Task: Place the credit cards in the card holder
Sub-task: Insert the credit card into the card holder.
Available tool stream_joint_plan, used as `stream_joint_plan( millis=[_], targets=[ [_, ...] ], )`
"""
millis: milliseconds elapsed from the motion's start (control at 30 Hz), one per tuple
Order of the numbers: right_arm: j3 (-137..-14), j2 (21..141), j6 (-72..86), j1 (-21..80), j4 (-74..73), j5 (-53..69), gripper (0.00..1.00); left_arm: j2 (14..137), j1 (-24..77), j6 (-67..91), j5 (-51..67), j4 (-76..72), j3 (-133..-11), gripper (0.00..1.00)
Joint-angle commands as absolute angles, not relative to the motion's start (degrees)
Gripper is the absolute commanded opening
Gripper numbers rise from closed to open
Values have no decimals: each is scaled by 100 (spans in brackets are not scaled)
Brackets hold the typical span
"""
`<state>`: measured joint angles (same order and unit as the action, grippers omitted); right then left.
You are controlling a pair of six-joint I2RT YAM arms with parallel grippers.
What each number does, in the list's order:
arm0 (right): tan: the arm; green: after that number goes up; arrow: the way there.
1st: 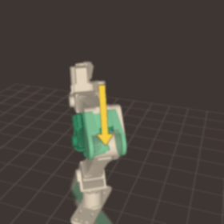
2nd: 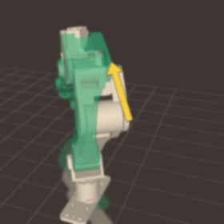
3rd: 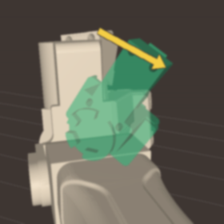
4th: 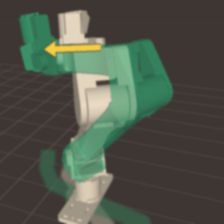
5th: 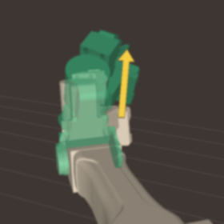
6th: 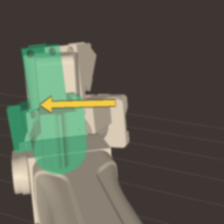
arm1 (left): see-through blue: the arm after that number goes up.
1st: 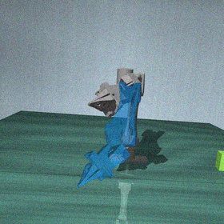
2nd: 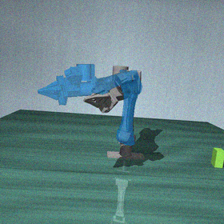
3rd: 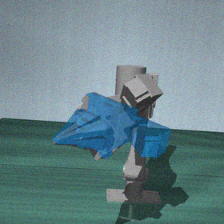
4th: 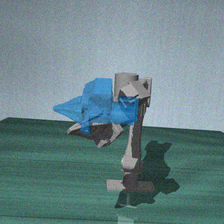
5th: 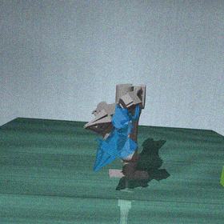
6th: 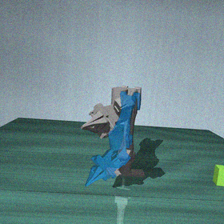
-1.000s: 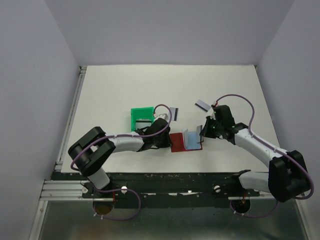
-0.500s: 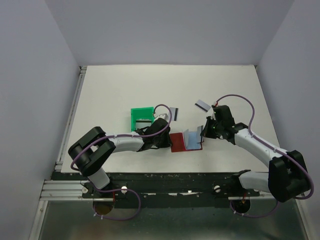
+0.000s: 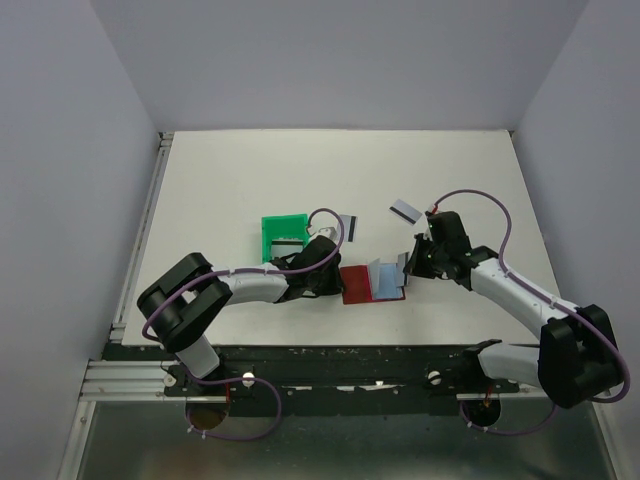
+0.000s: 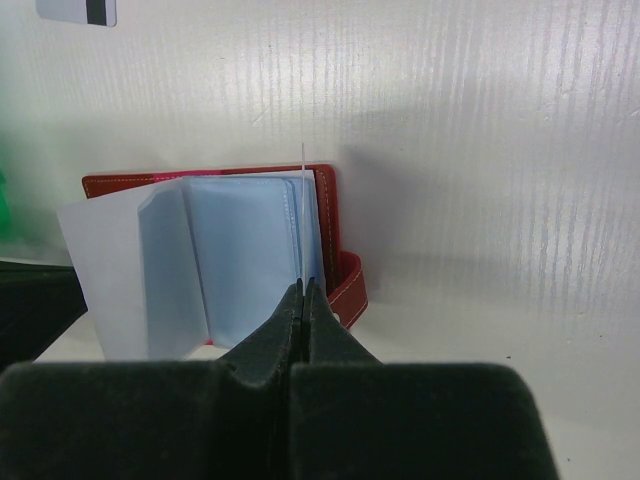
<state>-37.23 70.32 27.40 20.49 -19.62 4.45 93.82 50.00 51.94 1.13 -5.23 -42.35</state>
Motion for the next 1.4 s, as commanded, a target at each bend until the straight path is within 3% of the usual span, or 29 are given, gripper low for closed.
stream_joint_plan(
  millis=[0, 1367],
  targets=[
    [-3823, 6978, 2716, 2013, -2057, 299, 0, 9650, 5027, 5142, 150, -123, -4148, 10],
    [-3700, 7348, 2980, 2013, -1204, 1723, 0, 9721, 5027, 5115, 193, -88, -4201, 10]
  ],
)
